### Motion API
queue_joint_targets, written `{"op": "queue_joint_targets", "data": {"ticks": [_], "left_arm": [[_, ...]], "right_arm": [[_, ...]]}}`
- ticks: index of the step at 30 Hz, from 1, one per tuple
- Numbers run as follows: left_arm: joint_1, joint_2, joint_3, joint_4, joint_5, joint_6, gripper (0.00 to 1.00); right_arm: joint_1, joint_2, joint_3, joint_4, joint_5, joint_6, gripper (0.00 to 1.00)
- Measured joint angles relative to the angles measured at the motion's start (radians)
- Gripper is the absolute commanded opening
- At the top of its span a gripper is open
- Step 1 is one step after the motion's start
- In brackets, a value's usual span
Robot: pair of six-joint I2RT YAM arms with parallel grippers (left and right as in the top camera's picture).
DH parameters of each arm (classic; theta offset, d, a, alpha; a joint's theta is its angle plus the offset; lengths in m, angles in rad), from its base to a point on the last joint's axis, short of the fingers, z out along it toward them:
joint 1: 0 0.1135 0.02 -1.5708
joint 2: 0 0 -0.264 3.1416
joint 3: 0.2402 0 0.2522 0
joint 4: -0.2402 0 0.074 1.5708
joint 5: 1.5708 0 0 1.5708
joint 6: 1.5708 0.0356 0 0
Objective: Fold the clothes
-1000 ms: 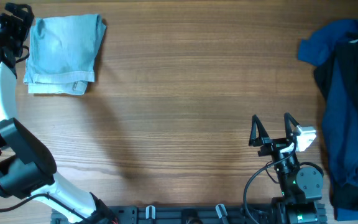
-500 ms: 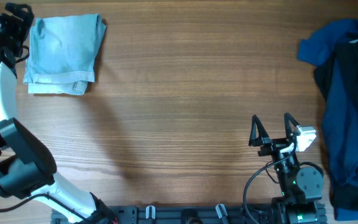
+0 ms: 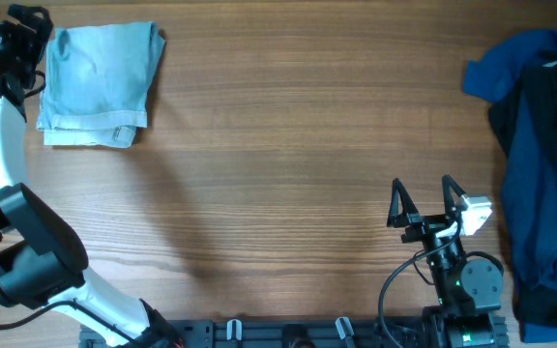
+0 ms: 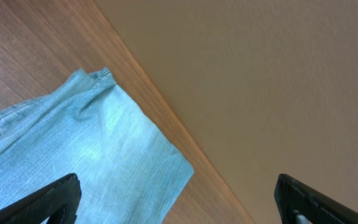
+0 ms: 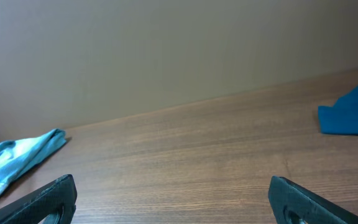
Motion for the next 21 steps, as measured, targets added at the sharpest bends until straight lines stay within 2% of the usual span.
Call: {"op": "queue_joint_targets", "data": {"ticks": [6, 12, 16, 21], "left_arm": [[0.0, 0.0, 0.0, -0.028, 0.0, 0.0, 1.0], [-0.003, -0.041, -0.004, -0.216, 0.0, 0.0, 1.0], [-0.03, -0.164, -0.008, -0.334, -0.001, 0.0, 1.0], [-0.148, -0.402, -0.007, -0.351, 0.0, 0.0, 1.0]], "right_arm": [[0.0, 0.0, 0.0, 0.0, 0.0, 0.0, 1.0], [0.0, 0.0, 0.0, 0.0, 0.0, 0.0, 1.0], [0.0, 0.0, 0.0, 0.0, 0.0, 0.0, 1.0], [0.0, 0.0, 0.0, 0.0, 0.0, 0.0, 1.0]]}}
